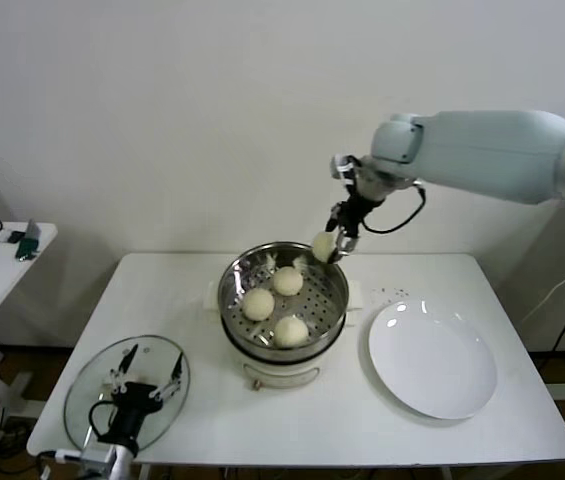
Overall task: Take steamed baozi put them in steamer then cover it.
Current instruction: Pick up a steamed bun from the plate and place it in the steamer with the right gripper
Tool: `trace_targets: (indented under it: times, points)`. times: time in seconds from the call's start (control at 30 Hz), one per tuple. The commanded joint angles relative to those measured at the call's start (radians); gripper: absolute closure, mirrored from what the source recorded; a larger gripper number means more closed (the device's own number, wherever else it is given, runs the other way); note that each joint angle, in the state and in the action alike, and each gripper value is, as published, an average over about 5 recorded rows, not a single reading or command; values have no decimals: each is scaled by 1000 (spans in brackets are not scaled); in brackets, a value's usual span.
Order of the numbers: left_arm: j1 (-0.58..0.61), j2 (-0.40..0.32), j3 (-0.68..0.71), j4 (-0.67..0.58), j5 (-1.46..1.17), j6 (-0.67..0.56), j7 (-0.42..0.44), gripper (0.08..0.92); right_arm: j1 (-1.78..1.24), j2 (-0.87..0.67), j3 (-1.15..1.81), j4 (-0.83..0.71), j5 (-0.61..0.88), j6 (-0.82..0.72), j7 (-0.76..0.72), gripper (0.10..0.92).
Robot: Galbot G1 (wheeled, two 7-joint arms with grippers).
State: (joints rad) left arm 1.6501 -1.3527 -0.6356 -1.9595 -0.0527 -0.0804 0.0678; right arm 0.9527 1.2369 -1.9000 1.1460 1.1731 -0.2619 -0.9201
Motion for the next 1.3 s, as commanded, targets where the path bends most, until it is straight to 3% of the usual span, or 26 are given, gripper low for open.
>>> trace_targets:
  times: [0.03, 0.33, 0.93, 1.13, 1.3]
  points:
    - [0, 8, 0, -8, -15, 2, 5, 177, -62, 123, -28, 30, 47, -40, 60, 287]
    - [1, 6, -4, -3, -15, 1, 5, 177, -129, 69, -27, 80, -59, -56, 102, 287]
    - [-13, 16, -7, 12, -11, 7, 4, 177, -215, 68, 19, 6, -117, -63, 131, 277]
    - [-11, 13, -6, 15, -10, 6, 4, 177, -196, 57, 34, 15, -114, -78, 115, 212]
    - [-14, 13, -6, 14, -10, 6, 2, 177, -160, 26, 51, 33, -118, -76, 75, 203]
